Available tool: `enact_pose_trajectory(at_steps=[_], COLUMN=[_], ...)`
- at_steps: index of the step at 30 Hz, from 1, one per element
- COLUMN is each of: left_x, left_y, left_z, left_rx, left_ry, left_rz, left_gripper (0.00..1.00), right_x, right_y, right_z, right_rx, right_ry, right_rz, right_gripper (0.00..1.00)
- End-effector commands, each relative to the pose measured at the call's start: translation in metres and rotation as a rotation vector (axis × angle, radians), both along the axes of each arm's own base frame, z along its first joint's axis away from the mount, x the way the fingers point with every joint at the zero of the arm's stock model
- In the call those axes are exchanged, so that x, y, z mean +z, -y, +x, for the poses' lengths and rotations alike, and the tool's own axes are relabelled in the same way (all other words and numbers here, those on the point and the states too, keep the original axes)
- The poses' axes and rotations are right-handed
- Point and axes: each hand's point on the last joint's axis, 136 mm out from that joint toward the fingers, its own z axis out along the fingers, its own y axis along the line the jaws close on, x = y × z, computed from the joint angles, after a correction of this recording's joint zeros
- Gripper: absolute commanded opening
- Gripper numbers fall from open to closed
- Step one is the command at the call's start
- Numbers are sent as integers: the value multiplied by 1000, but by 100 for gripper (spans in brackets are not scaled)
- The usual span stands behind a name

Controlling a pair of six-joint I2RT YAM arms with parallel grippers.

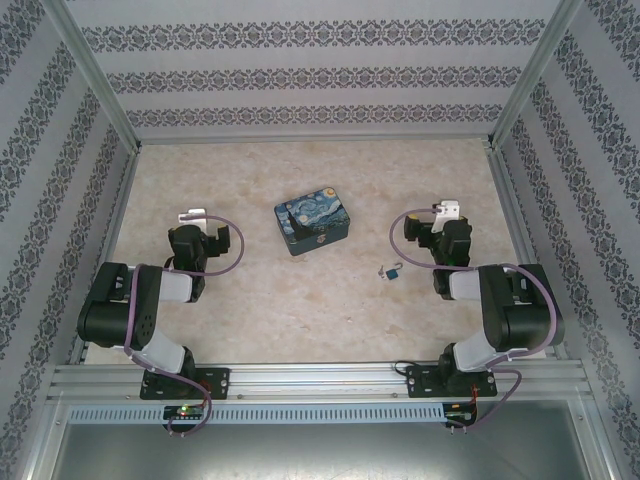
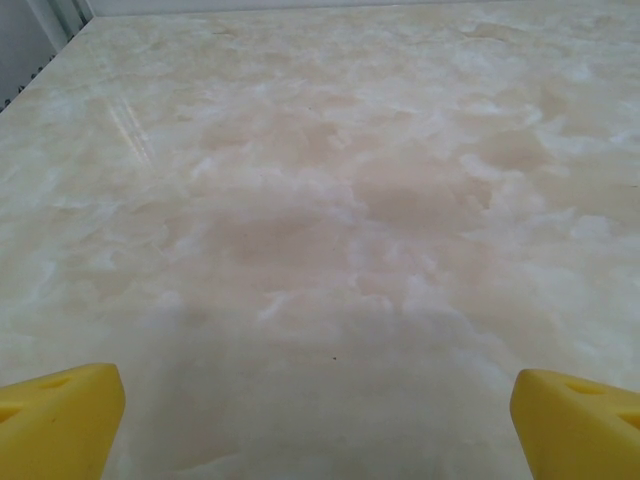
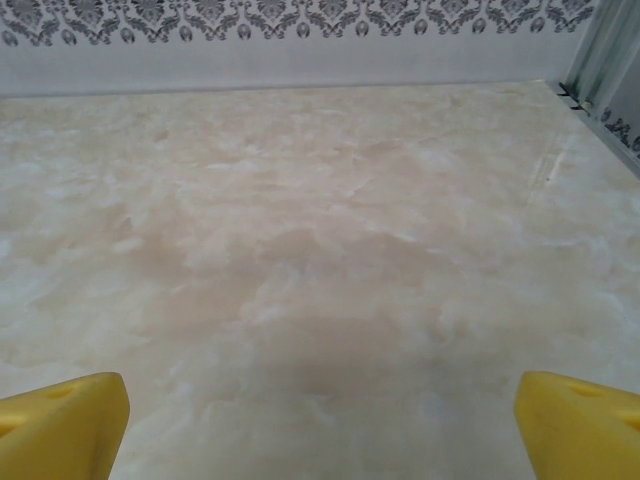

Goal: Unlock the padlock with the key

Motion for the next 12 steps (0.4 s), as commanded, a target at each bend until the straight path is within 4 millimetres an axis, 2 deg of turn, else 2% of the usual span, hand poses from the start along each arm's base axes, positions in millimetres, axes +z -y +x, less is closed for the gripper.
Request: enact_pose_trajectory(at_steps=[1,12], left_x=[12,13], left_y=[0,0], left_z=[8,8], left_rx=[-4,-4], left_ry=[47,50], left_rz=[-13,-11], left_gripper=[99,100], right_x=[8,9], right_y=[-1,-2], right_z=[1,1], right_rx=[1,22], right_ry=[25,28], right_rz=[-26,-3], right_gripper=[98,98])
